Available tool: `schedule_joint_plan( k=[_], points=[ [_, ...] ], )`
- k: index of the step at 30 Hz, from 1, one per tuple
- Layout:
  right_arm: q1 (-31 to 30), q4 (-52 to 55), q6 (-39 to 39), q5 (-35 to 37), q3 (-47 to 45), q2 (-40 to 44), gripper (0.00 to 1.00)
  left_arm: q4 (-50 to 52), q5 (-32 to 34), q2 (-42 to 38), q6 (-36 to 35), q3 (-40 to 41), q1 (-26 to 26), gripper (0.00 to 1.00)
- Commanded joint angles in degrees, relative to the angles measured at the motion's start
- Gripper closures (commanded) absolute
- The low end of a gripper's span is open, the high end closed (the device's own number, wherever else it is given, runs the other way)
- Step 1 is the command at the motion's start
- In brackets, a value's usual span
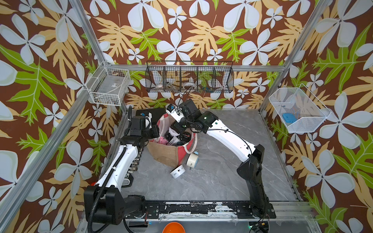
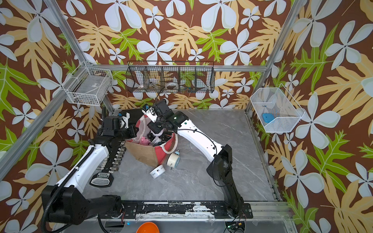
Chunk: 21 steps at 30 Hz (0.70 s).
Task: Put the alarm clock into the canvas bag
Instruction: Pick up the alarm from the center of the board.
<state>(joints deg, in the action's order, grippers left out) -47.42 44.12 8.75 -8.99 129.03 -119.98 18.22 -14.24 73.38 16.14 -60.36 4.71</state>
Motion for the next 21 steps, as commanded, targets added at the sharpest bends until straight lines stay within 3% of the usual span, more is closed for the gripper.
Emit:
schedule_joint_plan(
  k=[1, 5, 12, 21],
  points=[
    [-0.3, 4.7, 11.4, -10.5, 0.6, 0.7, 0.41, -1.6, -1.0, -0.1, -0.1, -0.2, 0.0, 1.0],
    [-1.8, 10.1, 21.3, -15.3, 0.7, 1.2, 0.39, -1.5, -1.0, -0.2, -0.2, -0.2, 0.0, 1.0],
    [-6.1, 18.7, 37.9, -16.0, -0.7, 1.7, 0.39, -1.5, -1.0, 0.0, -0.1, -0.2, -0.1, 1.0],
    [-9.9, 23.1, 46.1, -16.5, -3.8, 2.1, 0.34, -1.5, -0.9, -0.2, -0.1, -0.2, 0.0, 1.0]
  ],
)
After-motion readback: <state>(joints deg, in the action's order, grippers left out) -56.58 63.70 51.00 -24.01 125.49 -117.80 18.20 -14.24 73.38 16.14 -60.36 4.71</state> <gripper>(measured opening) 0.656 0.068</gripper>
